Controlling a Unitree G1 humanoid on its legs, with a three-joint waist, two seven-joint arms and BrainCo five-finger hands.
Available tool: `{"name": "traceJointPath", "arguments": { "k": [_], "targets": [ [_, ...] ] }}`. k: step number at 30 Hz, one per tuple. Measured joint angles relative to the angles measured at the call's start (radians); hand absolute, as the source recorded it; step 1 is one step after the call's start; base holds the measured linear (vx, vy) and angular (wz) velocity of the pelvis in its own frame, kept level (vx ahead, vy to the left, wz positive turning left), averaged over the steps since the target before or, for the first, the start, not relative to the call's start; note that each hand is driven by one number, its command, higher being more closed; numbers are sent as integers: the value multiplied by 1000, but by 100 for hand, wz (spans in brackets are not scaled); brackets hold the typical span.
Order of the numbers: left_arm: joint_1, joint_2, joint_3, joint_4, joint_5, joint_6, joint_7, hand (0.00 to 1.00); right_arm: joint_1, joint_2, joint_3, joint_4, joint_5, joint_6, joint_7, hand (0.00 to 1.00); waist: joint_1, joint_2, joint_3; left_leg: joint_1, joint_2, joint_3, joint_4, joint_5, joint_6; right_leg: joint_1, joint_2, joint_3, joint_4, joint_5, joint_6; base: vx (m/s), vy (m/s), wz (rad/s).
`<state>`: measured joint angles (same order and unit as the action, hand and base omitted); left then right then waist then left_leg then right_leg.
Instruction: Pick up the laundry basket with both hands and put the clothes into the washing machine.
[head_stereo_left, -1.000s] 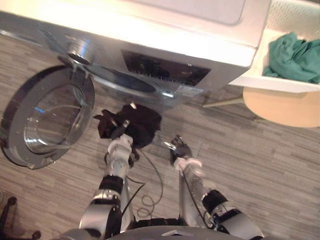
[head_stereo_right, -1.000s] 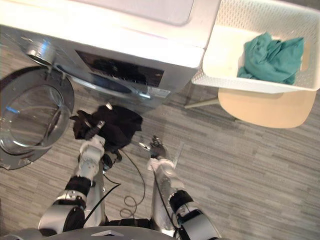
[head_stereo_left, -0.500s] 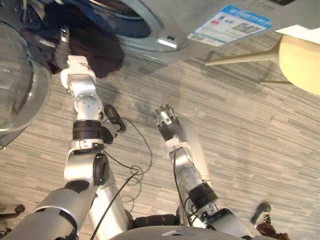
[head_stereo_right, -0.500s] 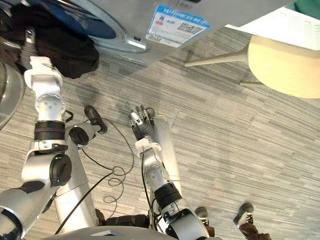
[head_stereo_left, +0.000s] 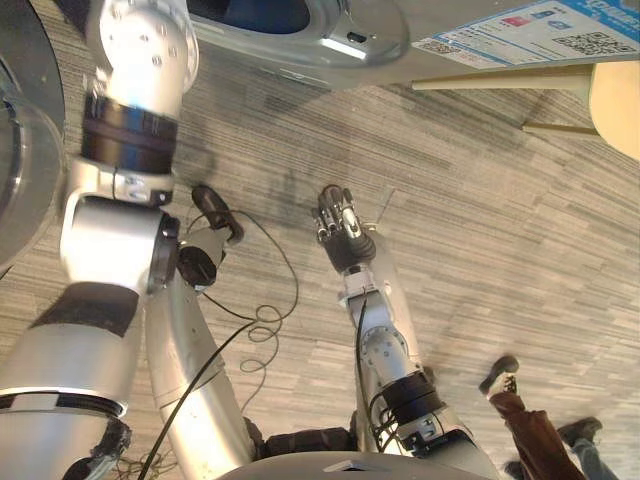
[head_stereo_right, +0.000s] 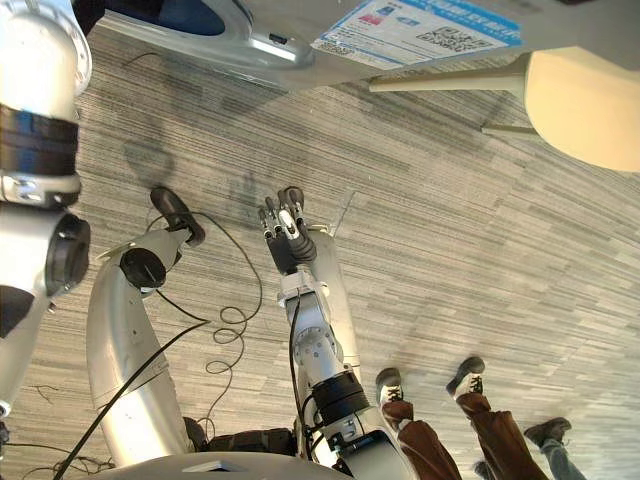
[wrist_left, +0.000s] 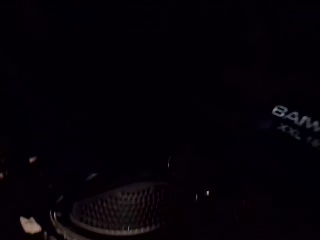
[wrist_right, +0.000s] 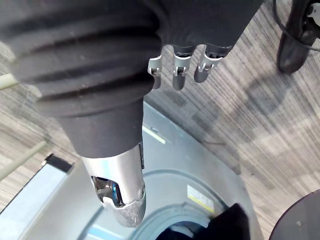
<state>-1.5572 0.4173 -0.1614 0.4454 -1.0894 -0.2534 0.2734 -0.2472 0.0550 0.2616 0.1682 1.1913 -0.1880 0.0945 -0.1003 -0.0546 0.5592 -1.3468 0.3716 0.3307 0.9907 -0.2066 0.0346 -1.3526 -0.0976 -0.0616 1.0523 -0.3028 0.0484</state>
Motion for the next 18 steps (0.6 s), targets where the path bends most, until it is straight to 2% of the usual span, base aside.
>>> {"name": "traceJointPath", "arguments": {
  "k": [2, 7, 8, 11, 13, 14, 15, 17, 18],
  "targets": [
    [-15, 18, -15, 28, 14, 4, -18, 100, 0, 0, -1, -3, 0, 4, 4, 0, -1, 0, 0, 0, 4, 12, -3, 0, 0, -2, 1, 1, -12, 6, 1, 16, 49, -9],
    [-105, 32, -53, 79, -6, 3, 6, 100, 1, 0, -7, -27, 15, 16, 8, 0, -9, -5, 1, -4, 11, 49, -33, 0, 10, -17, 10, 18, -59, 35, 17, 4, 50, -13],
    [-116, 38, -61, 78, -29, -9, 7, 100, 4, 0, -9, -36, 26, 17, 10, 0, -11, -5, 1, -8, 15, 56, -38, -1, 11, -20, 14, 22, -75, 45, 19, -9, 51, -25],
    [-119, 36, -77, 4, -86, -85, 12, 100, 28, -5, -10, -87, 29, 18, 24, 0, -13, -7, 0, -33, 17, 69, -55, 6, 22, -42, 15, 21, -107, 71, 22, -16, 49, -14],
    [-130, 37, -84, -29, -83, -135, 20, 100, 48, -9, -12, -128, 29, 18, 48, 0, -15, -9, 1, -50, 17, 78, -67, 15, 37, -58, 13, 21, -127, 89, 24, -27, 43, -9],
    [-135, 46, -87, -26, -51, -141, 36, 100, 56, -10, -13, -141, 28, 18, 58, 0, -17, -9, 1, -53, 15, 82, -70, 17, 41, -61, 11, 22, -132, 95, 24, -26, 38, -5],
    [-142, 65, -96, -2, 30, -132, 50, 100, 64, -11, -21, -153, 28, 19, 72, 0, -19, -9, 1, -54, 13, 83, -70, 18, 42, -63, 8, 22, -130, 96, 24, -22, 34, -1],
    [-160, 112, -115, 59, 241, -73, 49, 100, 80, -11, -40, -172, 28, 19, 88, 0, -18, -9, 1, -53, 12, 82, -69, 19, 45, -61, 7, 20, -128, 96, 24, -2, 5, 2],
    [-165, 159, -139, 97, 446, -27, 45, 0, 94, -13, -60, -192, 30, 19, 92, 0, -18, -9, 0, -53, 12, 81, -69, 20, 46, -59, 7, 18, -126, 96, 24, -2, 11, 4]
  ]
}}
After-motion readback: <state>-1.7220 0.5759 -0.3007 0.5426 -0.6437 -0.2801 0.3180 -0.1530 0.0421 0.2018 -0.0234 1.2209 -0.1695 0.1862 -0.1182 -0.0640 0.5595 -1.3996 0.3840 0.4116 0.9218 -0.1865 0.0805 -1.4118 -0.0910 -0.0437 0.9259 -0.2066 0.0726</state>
